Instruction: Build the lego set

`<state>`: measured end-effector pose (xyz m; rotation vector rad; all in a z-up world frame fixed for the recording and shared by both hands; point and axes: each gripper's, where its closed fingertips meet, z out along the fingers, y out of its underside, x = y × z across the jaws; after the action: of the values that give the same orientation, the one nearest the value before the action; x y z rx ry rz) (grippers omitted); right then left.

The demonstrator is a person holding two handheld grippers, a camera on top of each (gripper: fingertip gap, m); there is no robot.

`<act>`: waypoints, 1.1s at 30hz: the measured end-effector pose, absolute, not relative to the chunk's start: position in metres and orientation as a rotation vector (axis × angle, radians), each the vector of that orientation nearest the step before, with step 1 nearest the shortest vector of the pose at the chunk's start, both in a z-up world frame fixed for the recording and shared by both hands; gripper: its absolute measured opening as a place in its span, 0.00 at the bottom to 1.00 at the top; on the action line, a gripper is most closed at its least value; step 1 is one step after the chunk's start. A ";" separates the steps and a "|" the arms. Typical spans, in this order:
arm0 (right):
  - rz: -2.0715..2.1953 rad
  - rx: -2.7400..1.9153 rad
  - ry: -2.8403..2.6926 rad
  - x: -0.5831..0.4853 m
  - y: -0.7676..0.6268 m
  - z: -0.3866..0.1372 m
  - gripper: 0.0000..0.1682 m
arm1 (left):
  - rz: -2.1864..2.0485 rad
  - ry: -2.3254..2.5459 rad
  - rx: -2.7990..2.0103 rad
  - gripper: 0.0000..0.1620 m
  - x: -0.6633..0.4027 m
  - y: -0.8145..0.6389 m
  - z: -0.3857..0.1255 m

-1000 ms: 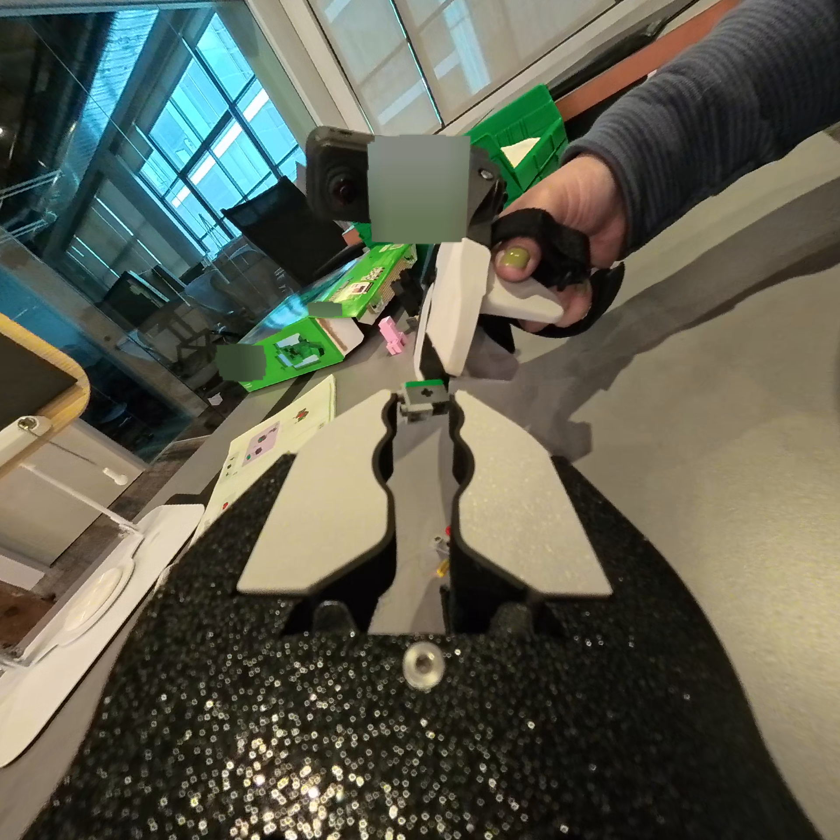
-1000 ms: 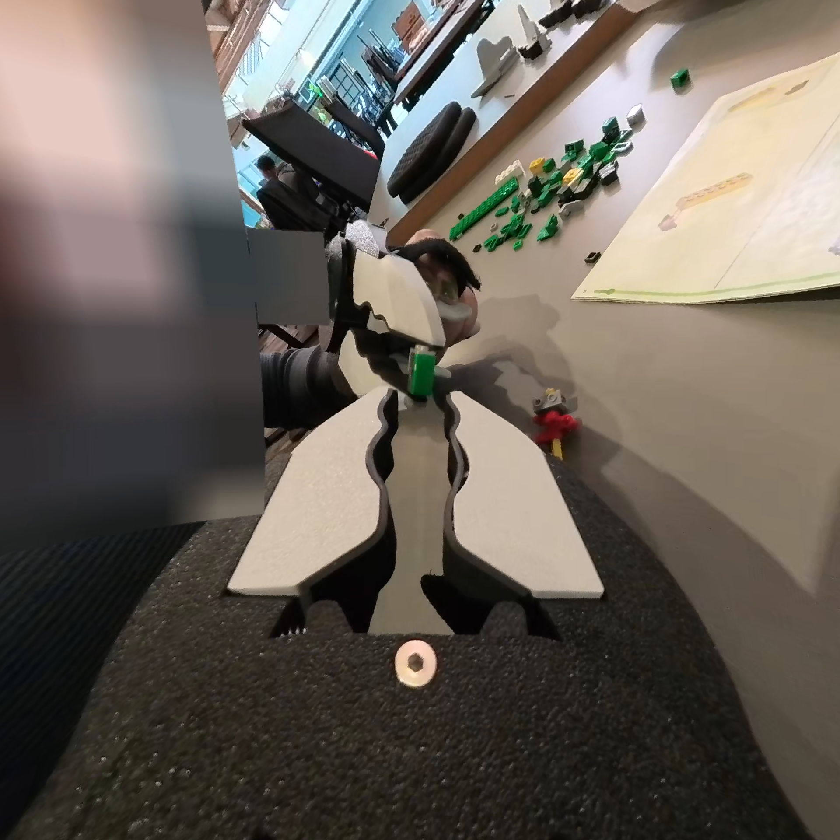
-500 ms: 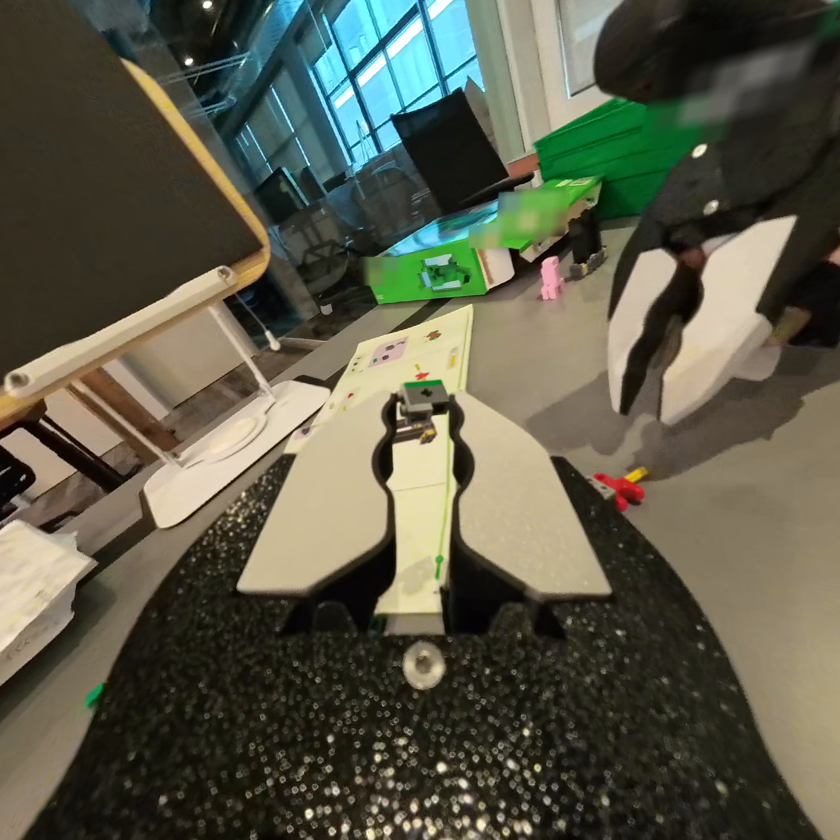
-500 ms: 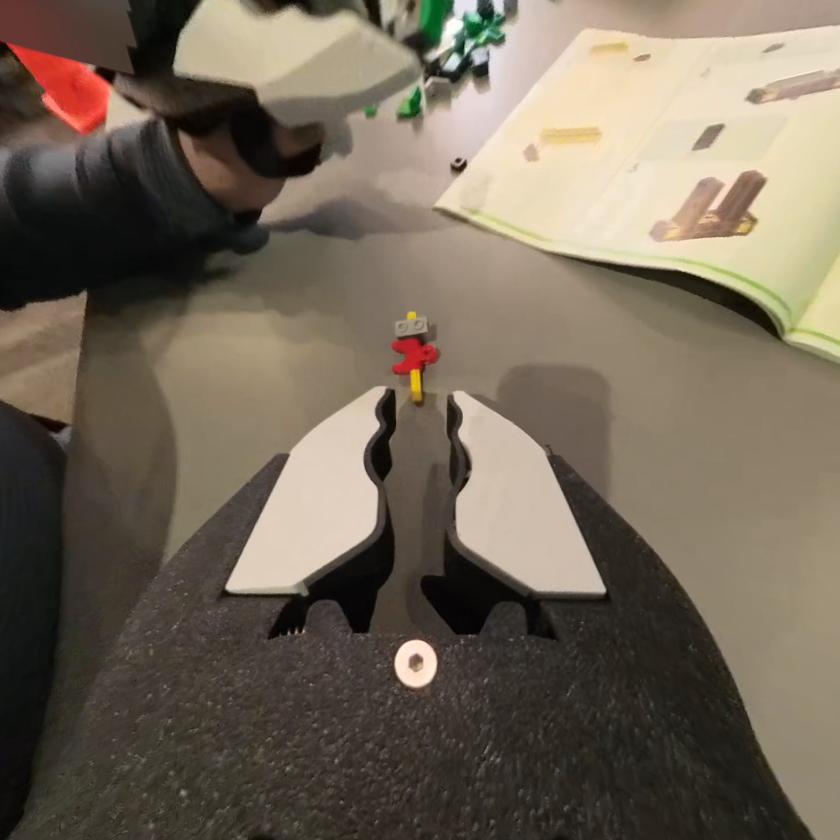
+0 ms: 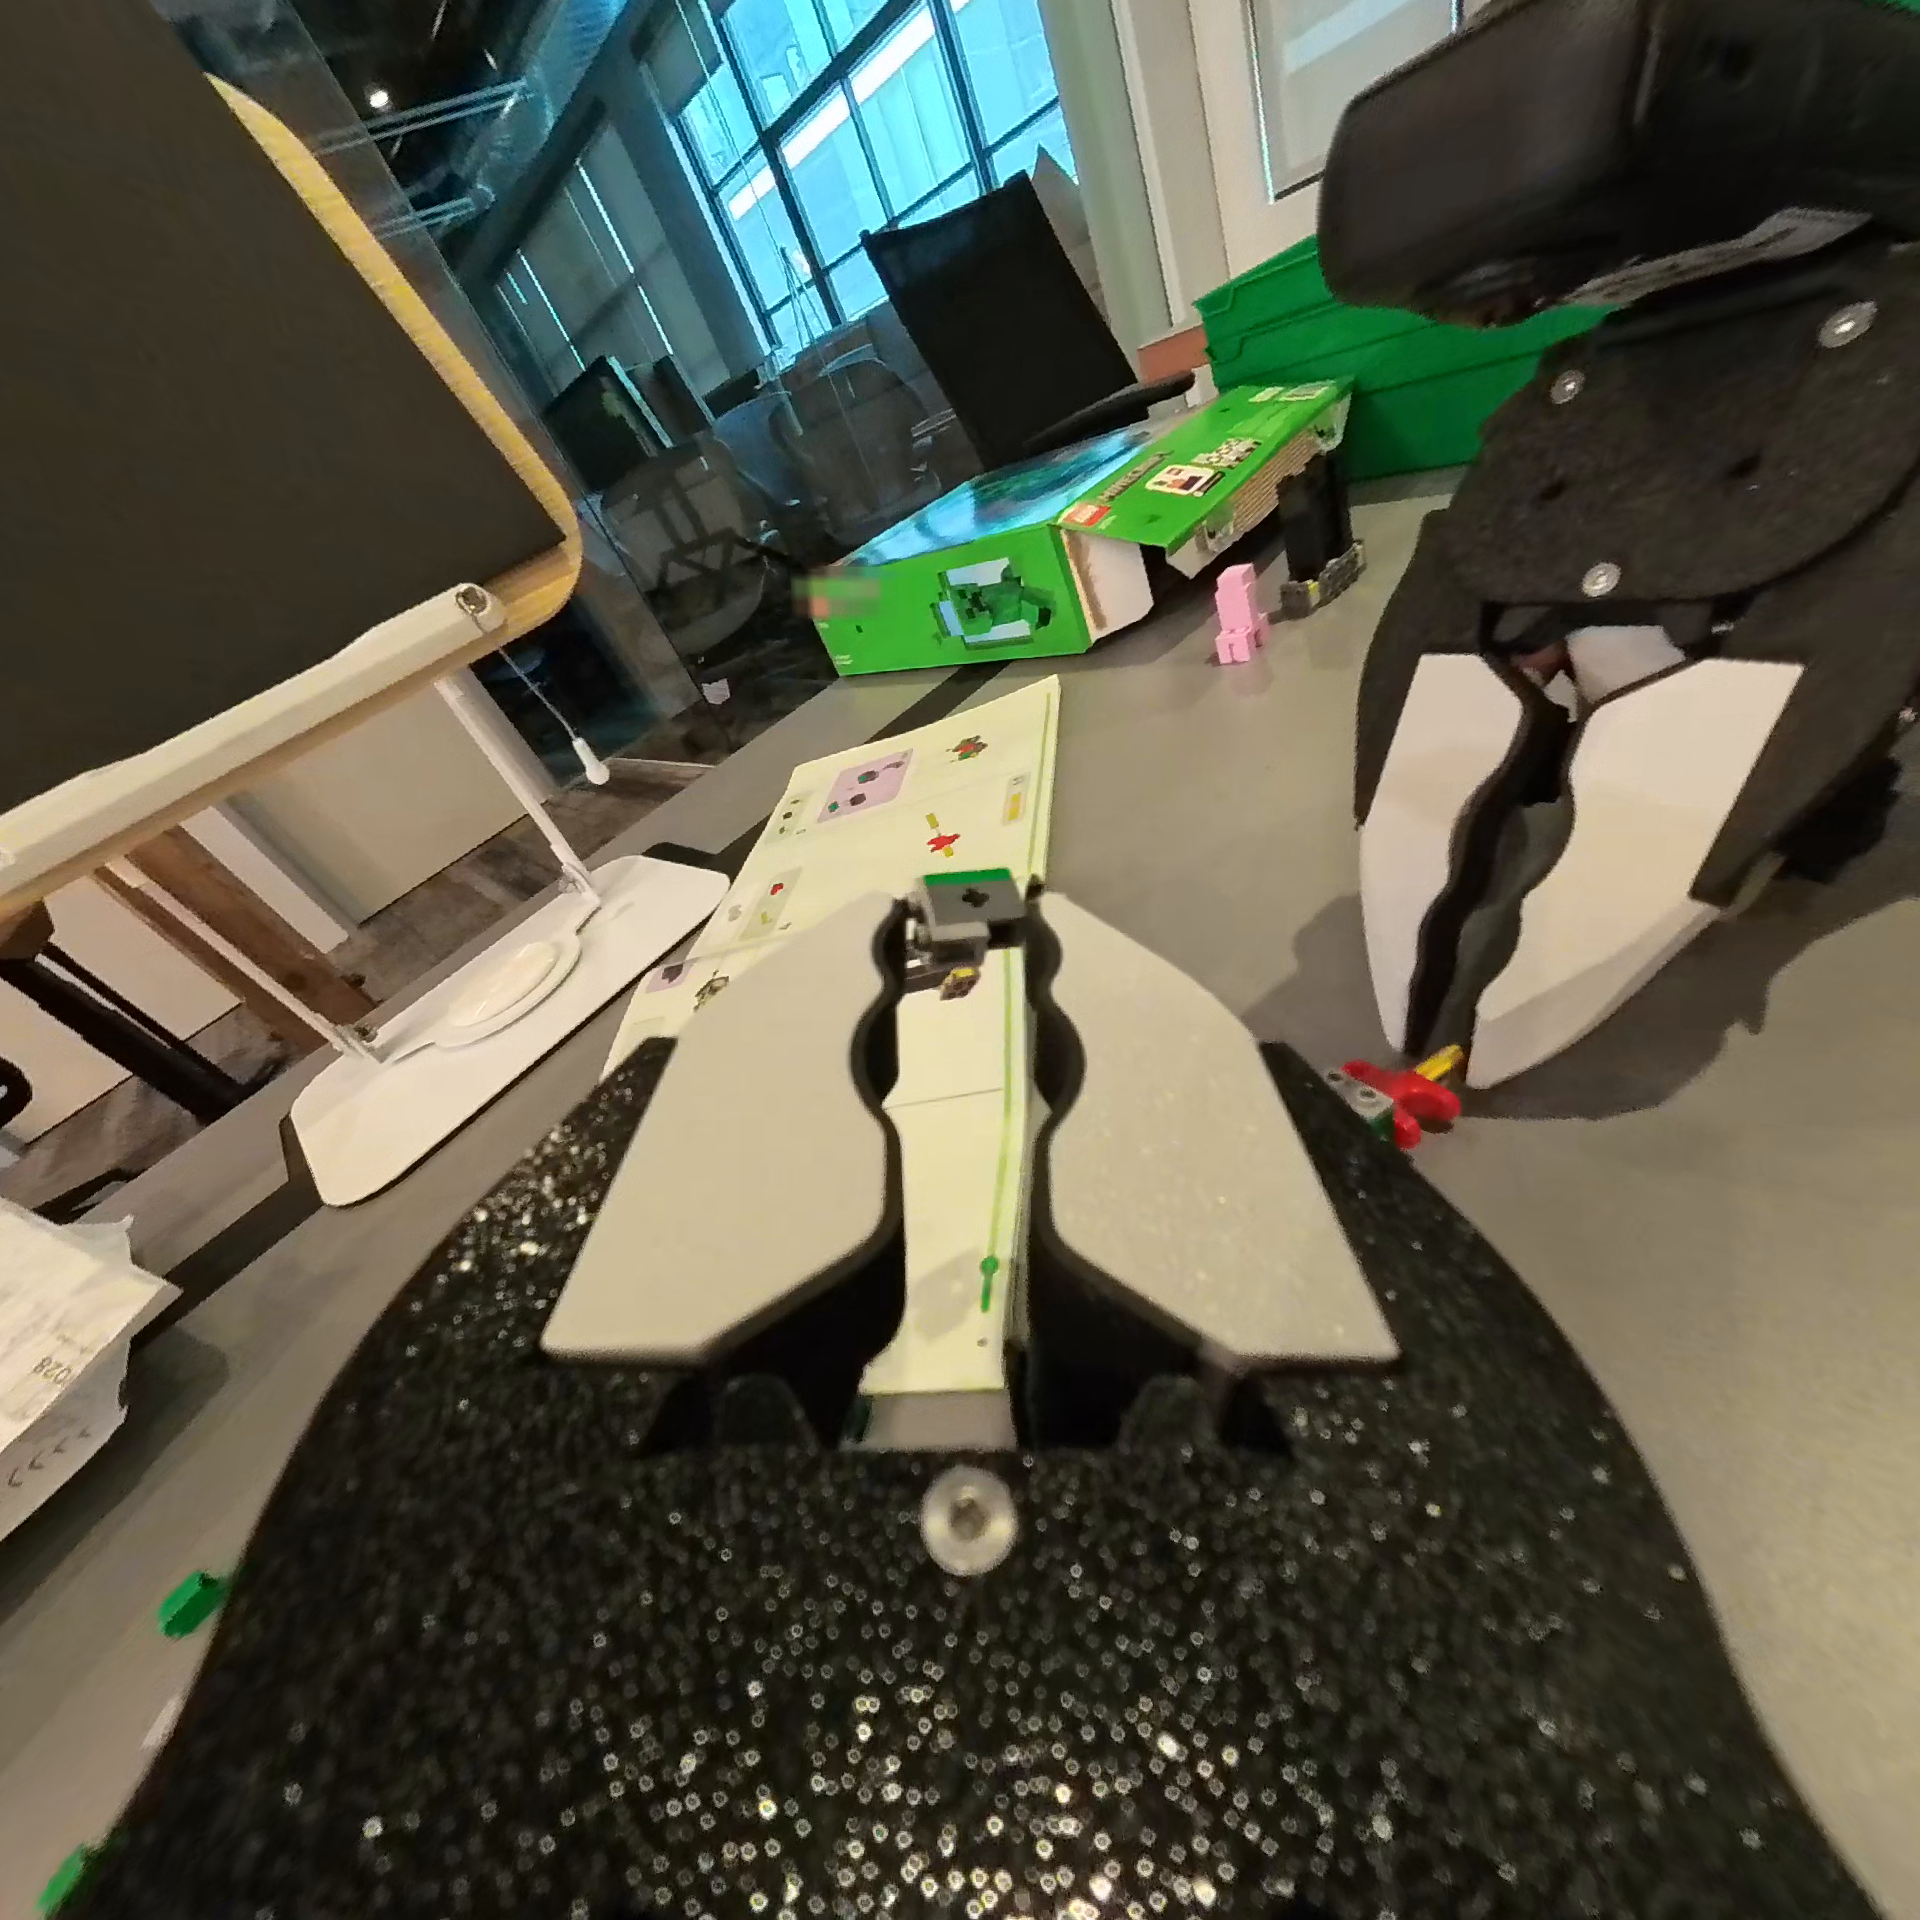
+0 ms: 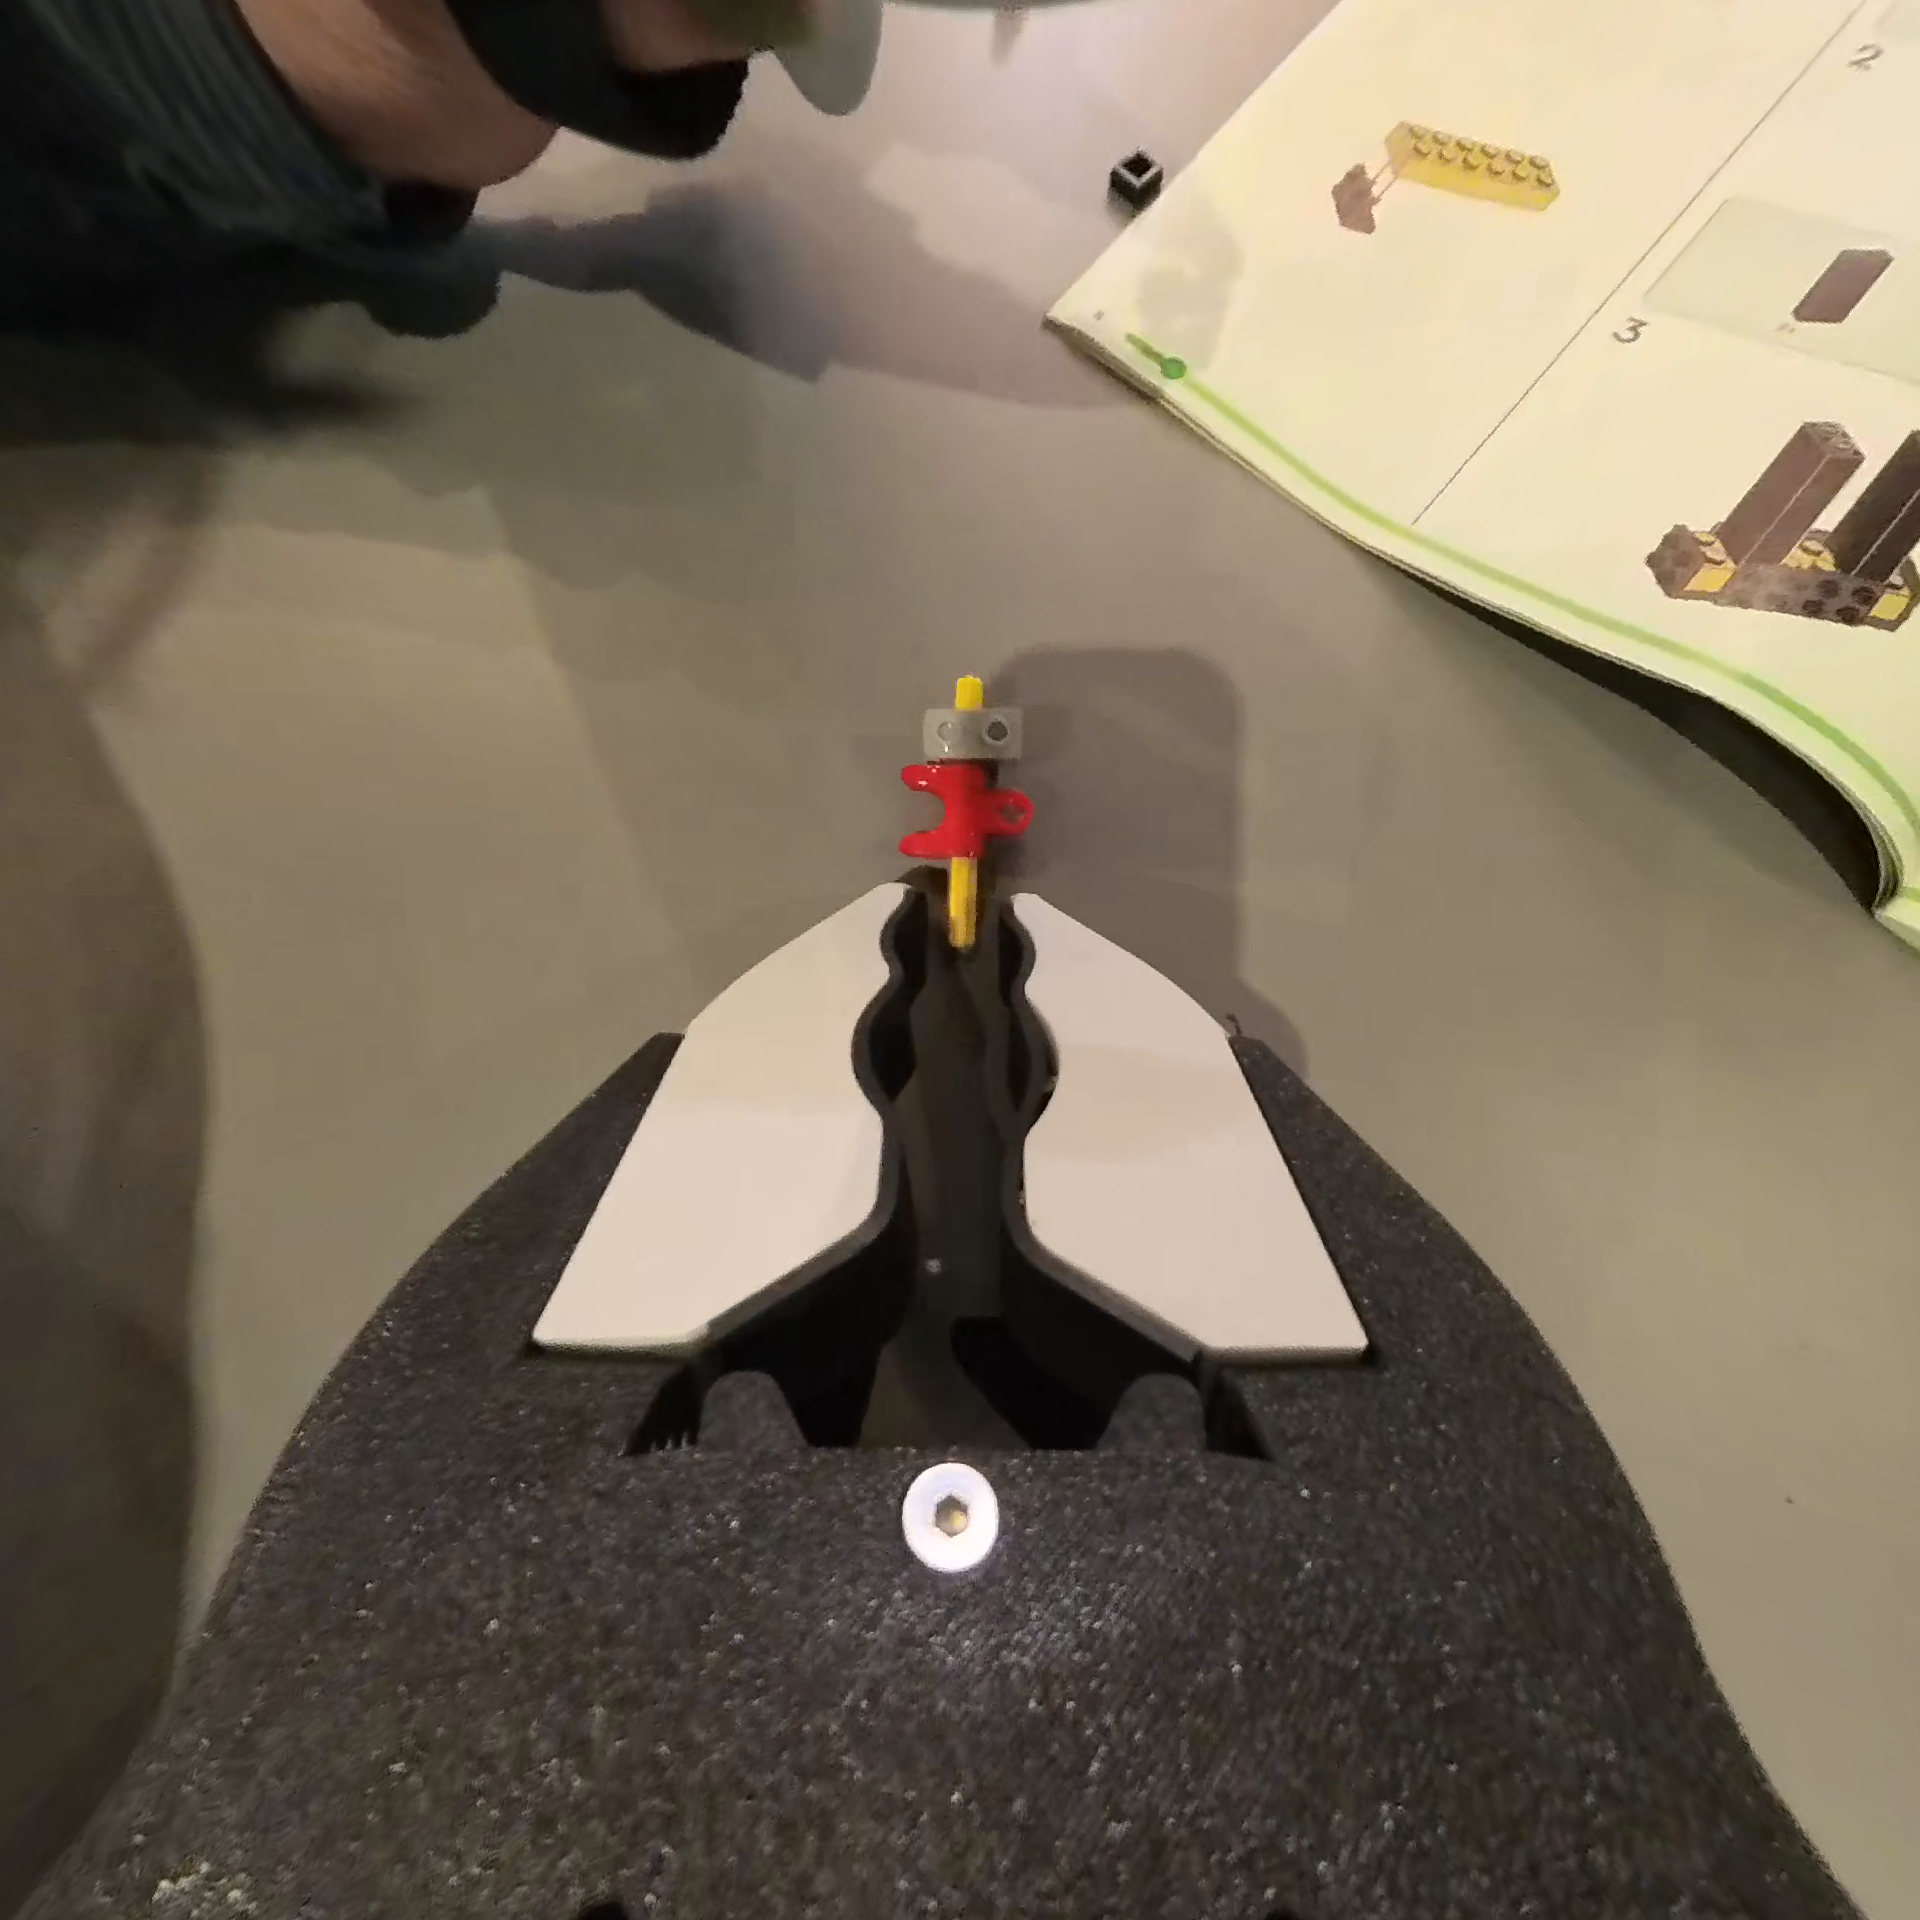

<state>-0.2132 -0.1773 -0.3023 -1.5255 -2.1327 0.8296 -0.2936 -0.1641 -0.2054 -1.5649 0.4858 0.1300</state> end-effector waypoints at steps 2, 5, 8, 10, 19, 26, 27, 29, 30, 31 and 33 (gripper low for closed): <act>0.823 -1.522 -2.138 -0.213 -0.177 -0.302 0.07 | 0.125 0.490 -1.565 0.13 -0.293 -0.164 -0.206; 0.811 -1.518 -2.139 -0.214 -0.177 -0.302 0.05 | 0.116 0.492 -1.565 0.13 -0.291 -0.164 -0.206; 0.799 -1.509 -2.141 -0.214 -0.176 -0.303 0.03 | 0.111 0.498 -1.568 0.13 -0.290 -0.164 -0.207; 0.797 -1.503 -2.143 -0.214 -0.175 -0.303 0.03 | 0.112 0.501 -1.567 0.13 -0.290 -0.164 -0.207; 0.757 -1.483 -2.141 -0.215 -0.168 -0.302 0.03 | 0.105 0.510 -1.570 0.13 -0.288 -0.164 -0.208; 0.728 -1.452 -2.141 -0.214 -0.167 -0.302 0.03 | 0.117 0.486 -1.581 0.13 -0.292 -0.163 -0.208; 0.726 -1.447 -2.141 -0.214 -0.167 -0.302 0.03 | 0.113 0.480 -1.582 0.13 -0.293 -0.163 -0.207; 0.712 -1.430 -2.143 -0.214 -0.166 -0.302 0.03 | 0.101 0.470 -1.579 0.13 -0.293 -0.163 -0.207; 0.701 -1.418 -2.147 -0.214 -0.166 -0.302 0.03 | 0.098 0.467 -1.578 0.13 -0.294 -0.164 -0.206; 0.688 -1.405 -2.151 -0.214 -0.166 -0.302 0.03 | 0.095 0.466 -1.577 0.13 -0.294 -0.163 -0.206; 0.656 -1.369 -2.154 -0.214 -0.166 -0.301 0.03 | 0.094 0.467 -1.578 0.13 -0.293 -0.163 -0.206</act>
<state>-0.2136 -0.1658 -0.3012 -1.3693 -2.1539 0.6563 -0.2935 -0.1635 -0.2064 -1.5775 0.4670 0.0937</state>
